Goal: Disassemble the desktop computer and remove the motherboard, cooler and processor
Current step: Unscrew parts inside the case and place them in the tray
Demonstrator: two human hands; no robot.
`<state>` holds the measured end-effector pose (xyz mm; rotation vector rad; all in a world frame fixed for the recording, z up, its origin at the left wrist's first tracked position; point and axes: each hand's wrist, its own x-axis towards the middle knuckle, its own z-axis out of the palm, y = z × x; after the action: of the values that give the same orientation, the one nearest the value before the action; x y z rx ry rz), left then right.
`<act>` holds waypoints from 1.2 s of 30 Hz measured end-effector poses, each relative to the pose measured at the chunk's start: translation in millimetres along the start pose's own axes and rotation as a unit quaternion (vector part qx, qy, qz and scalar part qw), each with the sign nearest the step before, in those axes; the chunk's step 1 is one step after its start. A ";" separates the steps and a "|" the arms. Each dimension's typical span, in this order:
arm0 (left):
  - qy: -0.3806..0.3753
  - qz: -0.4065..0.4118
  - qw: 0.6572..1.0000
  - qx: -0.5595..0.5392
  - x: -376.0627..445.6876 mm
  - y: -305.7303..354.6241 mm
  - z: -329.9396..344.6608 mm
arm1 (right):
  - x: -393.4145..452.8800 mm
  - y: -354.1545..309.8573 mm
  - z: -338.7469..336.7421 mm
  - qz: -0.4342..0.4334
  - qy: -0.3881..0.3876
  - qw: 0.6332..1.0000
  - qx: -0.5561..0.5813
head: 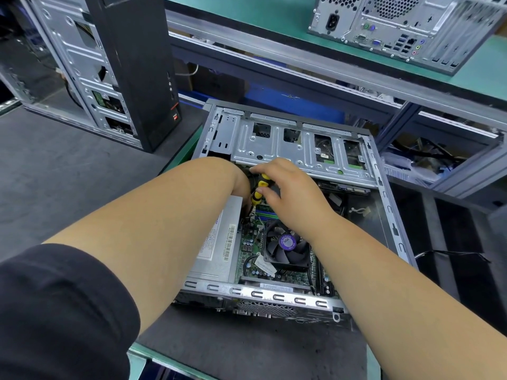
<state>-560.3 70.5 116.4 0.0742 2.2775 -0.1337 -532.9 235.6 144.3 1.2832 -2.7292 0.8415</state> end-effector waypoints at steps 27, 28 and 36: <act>0.014 -0.024 1.000 -0.015 -9.2 -3.6 -2.1 | 0.8 -4.6 0.2 -0.008 -0.033 0.999 -0.019; 0.013 -0.019 1.000 -0.012 -8.7 -3.0 -2.0 | 0.9 -4.8 0.2 -0.007 -0.027 1.000 -0.012; 0.002 -0.022 0.996 -0.086 -13.5 3.9 -1.9 | -1.6 -6.0 -2.4 0.013 -0.038 0.999 -0.011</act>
<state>-552.6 74.5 127.6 -0.0665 2.2854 0.0396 -528.1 234.7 148.8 1.3062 -2.8102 0.7773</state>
